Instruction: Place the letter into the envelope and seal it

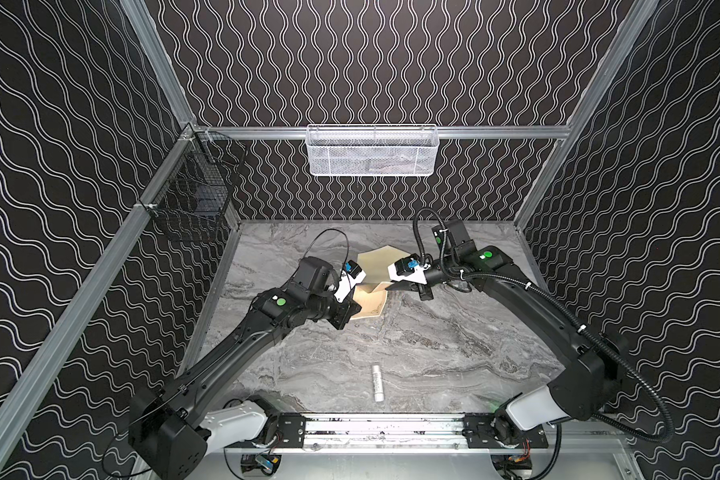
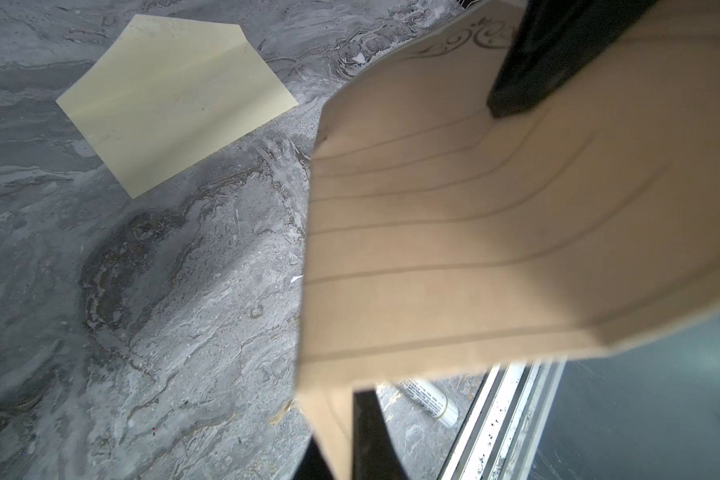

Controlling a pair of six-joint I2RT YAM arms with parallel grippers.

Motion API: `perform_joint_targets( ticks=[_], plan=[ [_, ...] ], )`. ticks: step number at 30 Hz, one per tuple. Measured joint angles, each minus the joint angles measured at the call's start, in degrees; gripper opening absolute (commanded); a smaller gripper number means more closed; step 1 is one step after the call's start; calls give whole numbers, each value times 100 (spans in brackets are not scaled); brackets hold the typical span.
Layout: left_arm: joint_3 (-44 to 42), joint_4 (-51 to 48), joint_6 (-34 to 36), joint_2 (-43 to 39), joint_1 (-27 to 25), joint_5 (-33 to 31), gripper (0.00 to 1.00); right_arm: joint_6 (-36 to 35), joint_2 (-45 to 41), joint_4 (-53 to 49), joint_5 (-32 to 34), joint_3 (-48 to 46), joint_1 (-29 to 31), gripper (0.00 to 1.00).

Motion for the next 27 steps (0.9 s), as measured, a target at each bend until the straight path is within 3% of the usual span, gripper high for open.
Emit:
perform_joint_targets(
  ticks=[13, 16, 27],
  plan=[
    [136, 98, 74, 138, 11, -55, 0, 190, -317, 133, 267, -221, 68, 47],
    [247, 101, 184, 140, 11, -55, 0, 216, -555, 146, 299, -297, 120, 52],
    [413, 146, 367, 286, 9, -66, 0, 629, -1897, 308, 363, -953, 162, 57]
  ],
)
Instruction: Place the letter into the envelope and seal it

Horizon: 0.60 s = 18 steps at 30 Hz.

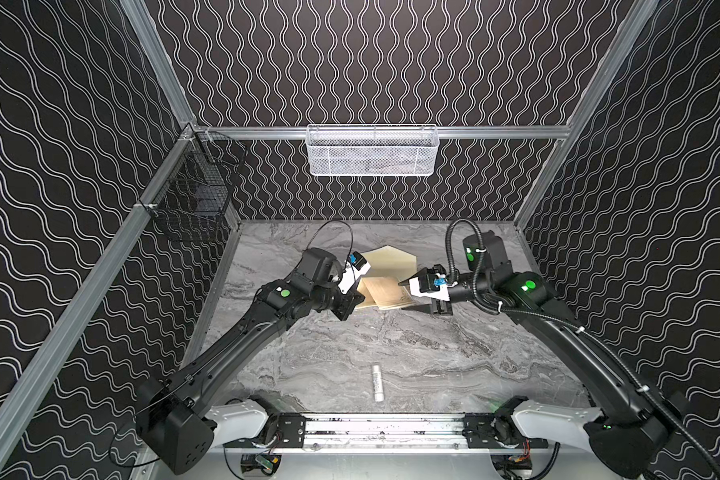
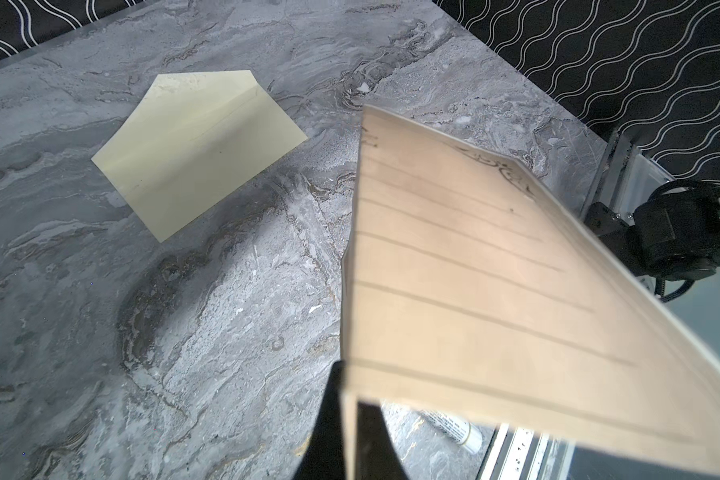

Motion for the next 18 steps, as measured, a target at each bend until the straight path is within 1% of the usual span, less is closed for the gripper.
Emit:
perform_joint_targets(
  ticks=[3, 8, 15, 18],
  plan=[
    [-20, 35, 114, -114, -42, 17, 0, 4, -271, 15, 63, -127, 0, 58],
    [-9, 164, 317, -155, -122, 37, 0, 2, -503, -15, 116, -72, 0, 58],
    [11, 409, 726, -181, -133, 46, 0, -92, -627, -63, 149, 109, -4, 59],
    [-2, 474, 907, -232, -144, 116, 0, -173, -535, -59, 146, 168, -11, 58]
  ],
)
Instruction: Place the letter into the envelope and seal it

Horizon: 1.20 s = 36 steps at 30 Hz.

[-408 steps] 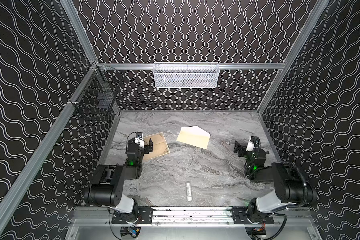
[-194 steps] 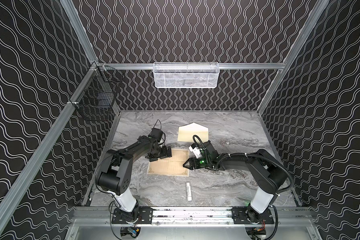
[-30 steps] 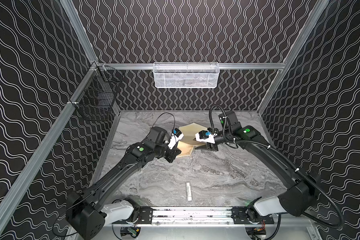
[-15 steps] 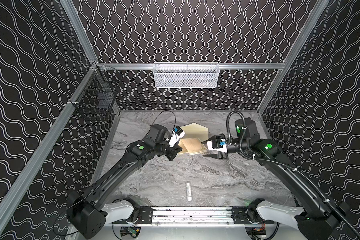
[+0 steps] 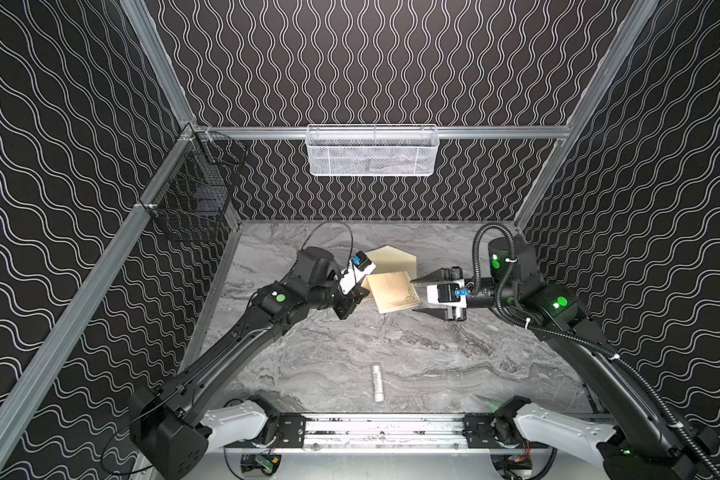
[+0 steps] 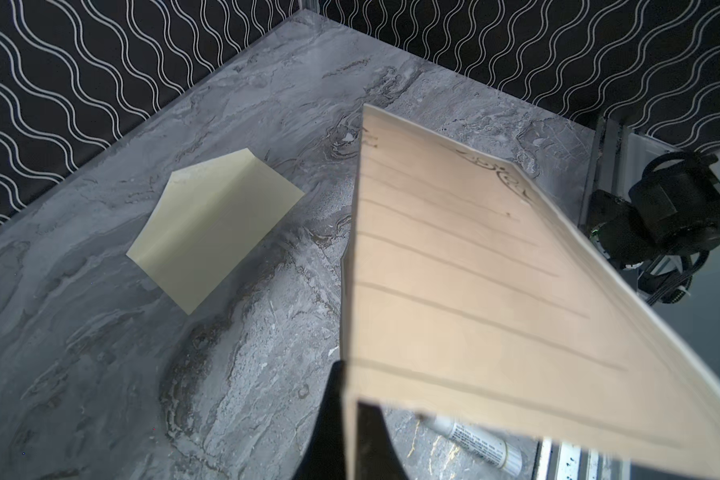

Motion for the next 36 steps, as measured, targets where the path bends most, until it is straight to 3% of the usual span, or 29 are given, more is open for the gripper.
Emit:
perform_joint_targets(
  ticks=[16, 24, 36],
  plan=[
    [-151, 72, 728, -339, -175, 542, 0, -428, 1965, -890, -208, 1397, 42, 55],
    [-221, 57, 885, -520, -234, 577, 0, -511, 2159, -1119, -223, 1480, 107, 43],
    [-221, 50, 992, -518, -251, 597, 0, -603, 2225, -1335, -254, 1561, 149, 13]
  ],
)
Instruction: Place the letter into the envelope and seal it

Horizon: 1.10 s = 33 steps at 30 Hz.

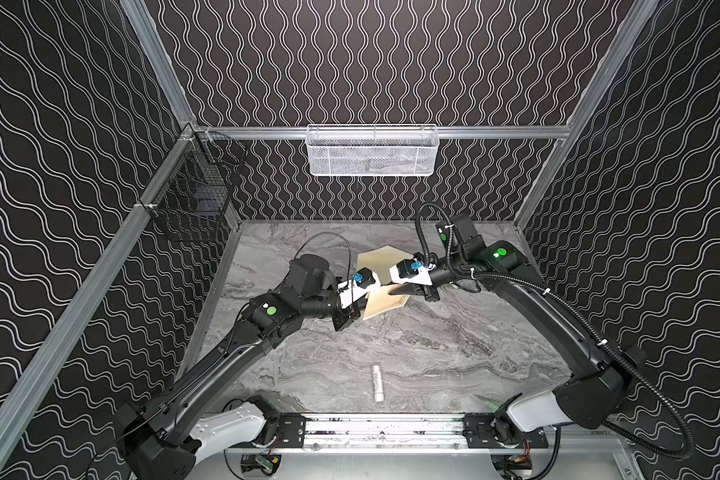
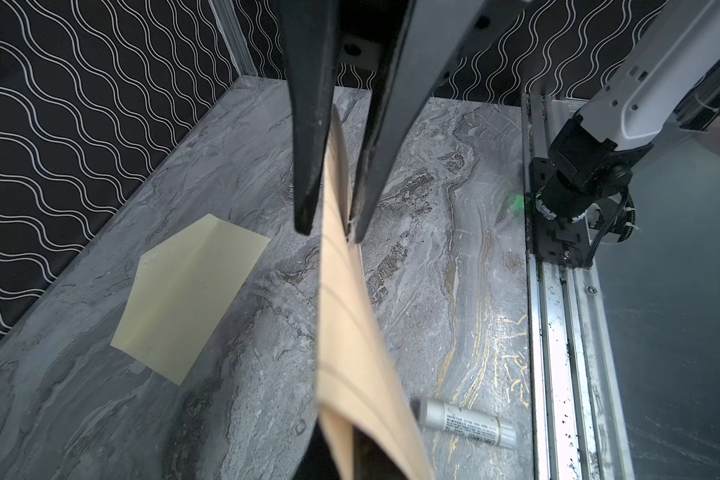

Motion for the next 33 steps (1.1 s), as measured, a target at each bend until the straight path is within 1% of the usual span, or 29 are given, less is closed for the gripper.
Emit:
perform_joint_targets(
  ticks=[5, 6, 11, 13, 17, 19, 22, 27, 28, 30, 33],
  plan=[
    [0, -15, 11, -24, -2, -26, 0, -7, -15, -13, 4, 0, 0, 1],
    [0, -22, 15, -35, -2, -46, 3, -9, -15, -13, 4, 0, 0, 0],
    [-184, -13, -13, -273, -4, -227, 36, -4, -13, -15, 74, -15, 0, 0],
    [-313, -20, -42, -459, -7, -321, 45, -7, 2, -17, 136, -22, -13, 0],
    [-546, -31, -131, -940, -7, -553, 67, -11, 57, -31, 175, -7, -15, 0],
    [-629, -13, -131, -1130, -7, -643, 75, -28, 81, -55, 170, 24, -15, 0],
    [-616, 72, -122, -1134, -7, -765, 77, -59, 87, -94, 105, 37, -15, 0],
    [-190, 264, -15, -592, -9, -573, 70, -76, 28, -120, -70, -52, -15, 0],
    [-107, 330, -13, -468, -9, -457, 68, -76, 15, -122, -107, -63, -15, 0],
    [-4, 446, -15, -282, -9, -302, 60, -76, 4, -122, -166, -66, -13, 0],
    [151, 450, -17, -114, -9, -105, 46, -55, 0, -122, -210, -66, -2, 0]
  ],
)
